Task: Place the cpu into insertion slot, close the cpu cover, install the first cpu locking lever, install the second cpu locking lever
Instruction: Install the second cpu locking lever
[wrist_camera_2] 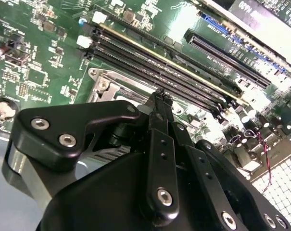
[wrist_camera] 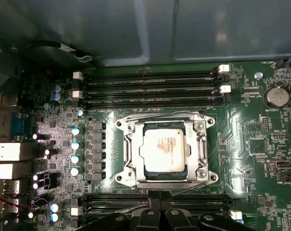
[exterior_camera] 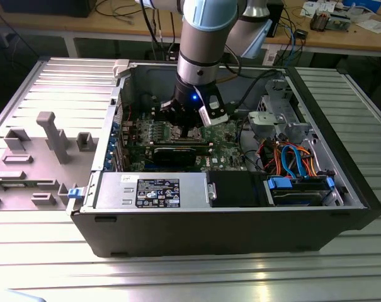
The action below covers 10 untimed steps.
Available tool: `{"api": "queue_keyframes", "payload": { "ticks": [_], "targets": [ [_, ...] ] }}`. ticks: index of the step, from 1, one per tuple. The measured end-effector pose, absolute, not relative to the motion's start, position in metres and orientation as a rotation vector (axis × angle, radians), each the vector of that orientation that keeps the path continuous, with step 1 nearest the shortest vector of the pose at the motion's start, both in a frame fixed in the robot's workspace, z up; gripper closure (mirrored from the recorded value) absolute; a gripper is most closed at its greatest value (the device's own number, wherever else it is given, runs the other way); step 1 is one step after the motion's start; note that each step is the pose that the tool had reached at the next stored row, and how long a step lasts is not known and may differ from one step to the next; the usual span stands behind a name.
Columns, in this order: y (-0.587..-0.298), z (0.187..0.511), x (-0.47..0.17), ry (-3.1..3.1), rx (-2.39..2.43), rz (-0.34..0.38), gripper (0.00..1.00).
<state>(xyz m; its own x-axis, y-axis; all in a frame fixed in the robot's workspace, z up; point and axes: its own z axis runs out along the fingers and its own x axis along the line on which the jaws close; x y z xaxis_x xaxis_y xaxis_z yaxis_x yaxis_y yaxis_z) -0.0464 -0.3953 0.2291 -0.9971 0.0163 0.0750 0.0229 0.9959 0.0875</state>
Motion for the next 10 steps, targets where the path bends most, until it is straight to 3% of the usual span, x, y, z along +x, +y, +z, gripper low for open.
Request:
{"api": "queue_keyframes", "payload": {
  "ticks": [10],
  "targets": [
    [-0.3982,0.2229,-0.047,-3.064,-0.025,-0.144,0.89]
  ]
}}
